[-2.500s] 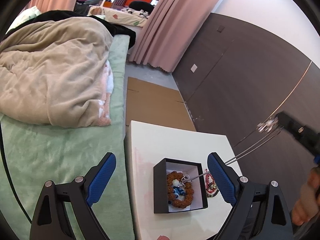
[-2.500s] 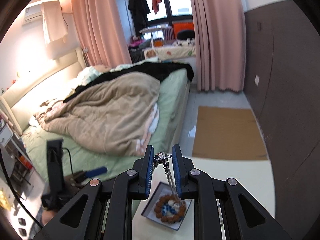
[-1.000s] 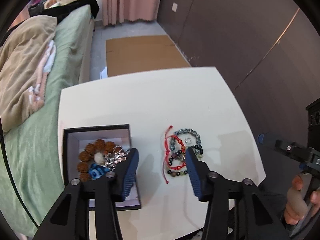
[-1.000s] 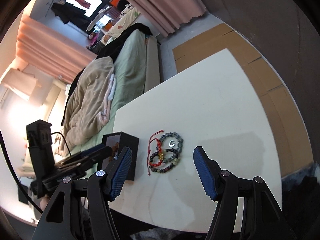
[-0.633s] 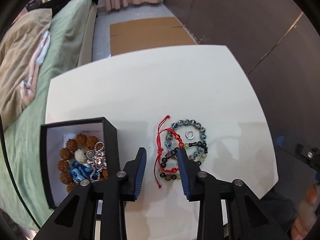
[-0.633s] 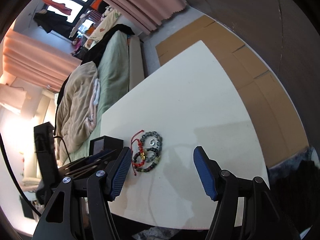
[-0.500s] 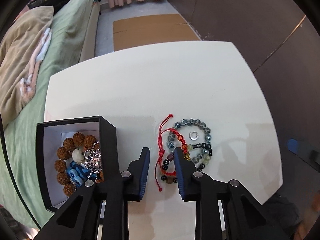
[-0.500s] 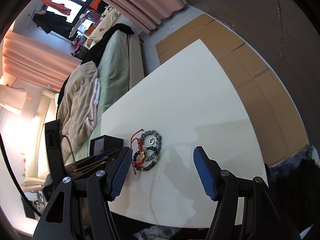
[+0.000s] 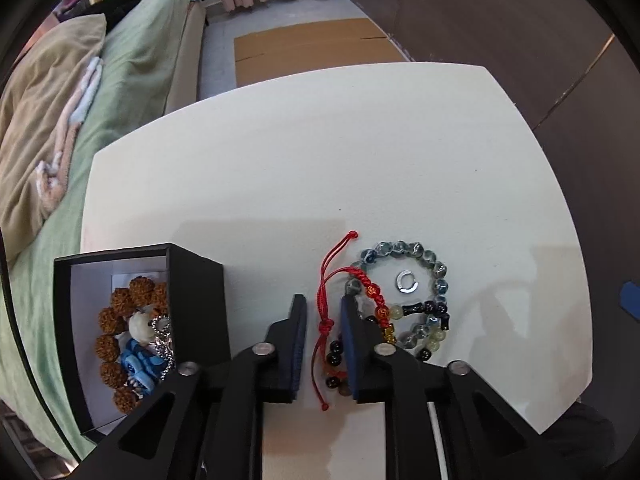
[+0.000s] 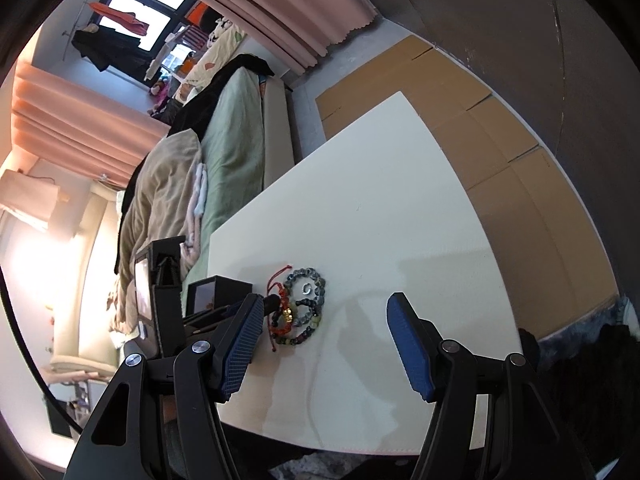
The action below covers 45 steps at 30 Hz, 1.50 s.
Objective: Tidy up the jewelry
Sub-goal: 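Lower the left gripper onto the red string bracelet and close on it, then carry the red bracelet into the box with the left gripper while the right grasps the dark bracelet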
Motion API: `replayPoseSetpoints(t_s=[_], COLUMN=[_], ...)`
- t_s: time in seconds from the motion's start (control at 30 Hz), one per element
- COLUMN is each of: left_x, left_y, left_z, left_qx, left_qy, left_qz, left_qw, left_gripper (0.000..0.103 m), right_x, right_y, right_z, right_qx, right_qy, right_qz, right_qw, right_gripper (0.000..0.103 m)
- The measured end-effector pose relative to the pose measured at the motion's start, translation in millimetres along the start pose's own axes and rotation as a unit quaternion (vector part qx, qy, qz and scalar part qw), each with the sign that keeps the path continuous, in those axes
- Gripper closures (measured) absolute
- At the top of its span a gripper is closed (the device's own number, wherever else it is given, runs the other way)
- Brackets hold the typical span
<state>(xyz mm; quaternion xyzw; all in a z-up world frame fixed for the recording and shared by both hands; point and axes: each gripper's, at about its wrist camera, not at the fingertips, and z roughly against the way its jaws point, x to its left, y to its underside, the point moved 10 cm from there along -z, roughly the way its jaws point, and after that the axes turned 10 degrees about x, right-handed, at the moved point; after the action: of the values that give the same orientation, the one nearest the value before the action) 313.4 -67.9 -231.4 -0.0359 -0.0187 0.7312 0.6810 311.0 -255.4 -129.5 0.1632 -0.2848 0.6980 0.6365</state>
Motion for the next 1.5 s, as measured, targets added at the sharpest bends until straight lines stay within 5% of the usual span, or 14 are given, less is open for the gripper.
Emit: replayPoseSetpoints(t_s=[0.43,0.8,1.17,1.23,1.5], left_x=[-3.0,21.5,54.0,58.8,68.6], left_y=[11.2,17.5,29.9,31.9,37.2], left_z=[59.2,92.7,112.5,114.9,118.9], left_qx=[-0.063,-0.096,-0.112,-0.115,-0.117], left_qy=[0.056,0.079,0.077,0.075,0.074], left_qz=[-0.012,-0.005,0.014,0.016,0.025], left_qw=[0.9963,0.9922,0.9906,0.9905,0.9901], left_gripper=[0.096,0.096,0.096,0.096,0.096], right_x=[9.6,15.9,22.5,21.5,12.5], right_y=[4.6,9.2,12.2,10.8,17.8], right_z=[-43.5,-86.8,-119.8,-120.3,-111.9], right_qx=[0.037,0.077,0.102,0.096,0.104], right_qy=[0.024,0.045,0.095,0.108,0.092], right_qz=[0.017,0.031,0.059,0.064,0.050], right_qw=[0.999,0.995,0.989,0.987,0.989], right_gripper=[0.039,0.081,0.082,0.091,0.094])
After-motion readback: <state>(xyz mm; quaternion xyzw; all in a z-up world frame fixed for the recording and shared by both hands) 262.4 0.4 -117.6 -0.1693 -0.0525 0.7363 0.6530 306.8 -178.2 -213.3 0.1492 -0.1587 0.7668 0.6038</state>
